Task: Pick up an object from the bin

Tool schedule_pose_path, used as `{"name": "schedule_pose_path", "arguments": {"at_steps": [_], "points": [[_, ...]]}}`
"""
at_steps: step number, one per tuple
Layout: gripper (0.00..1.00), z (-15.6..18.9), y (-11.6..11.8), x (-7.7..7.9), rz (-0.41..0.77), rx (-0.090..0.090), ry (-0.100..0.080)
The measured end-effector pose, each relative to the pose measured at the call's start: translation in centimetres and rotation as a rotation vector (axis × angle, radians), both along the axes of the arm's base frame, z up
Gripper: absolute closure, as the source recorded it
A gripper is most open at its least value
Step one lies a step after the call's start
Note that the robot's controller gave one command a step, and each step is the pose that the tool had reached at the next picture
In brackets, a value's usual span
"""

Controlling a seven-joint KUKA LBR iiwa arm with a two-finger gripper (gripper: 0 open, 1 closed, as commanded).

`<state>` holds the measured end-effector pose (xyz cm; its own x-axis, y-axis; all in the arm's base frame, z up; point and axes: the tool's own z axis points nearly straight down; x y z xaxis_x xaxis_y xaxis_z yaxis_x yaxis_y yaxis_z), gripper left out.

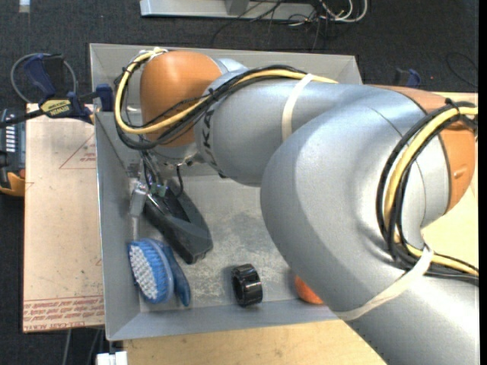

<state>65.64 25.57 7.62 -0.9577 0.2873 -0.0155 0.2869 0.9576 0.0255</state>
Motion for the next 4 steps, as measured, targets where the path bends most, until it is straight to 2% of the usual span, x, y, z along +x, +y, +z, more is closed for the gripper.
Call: {"name": "schedule_pose_path", "arguments": {"at_steps": [1,2,3,4], "points": [[0.0,0.1,-2.1,-0.5,0.004,0.003,-0.014],[0.0,0.1,-2.0,-0.6,-0.02,0.004,-0.012],[0.0,3.6,-4.1,-6.4,0.336,-0.008,-0.019],[1.0,0.1,-4.1,-0.7,-0.094,0.016,-0.006]]}}
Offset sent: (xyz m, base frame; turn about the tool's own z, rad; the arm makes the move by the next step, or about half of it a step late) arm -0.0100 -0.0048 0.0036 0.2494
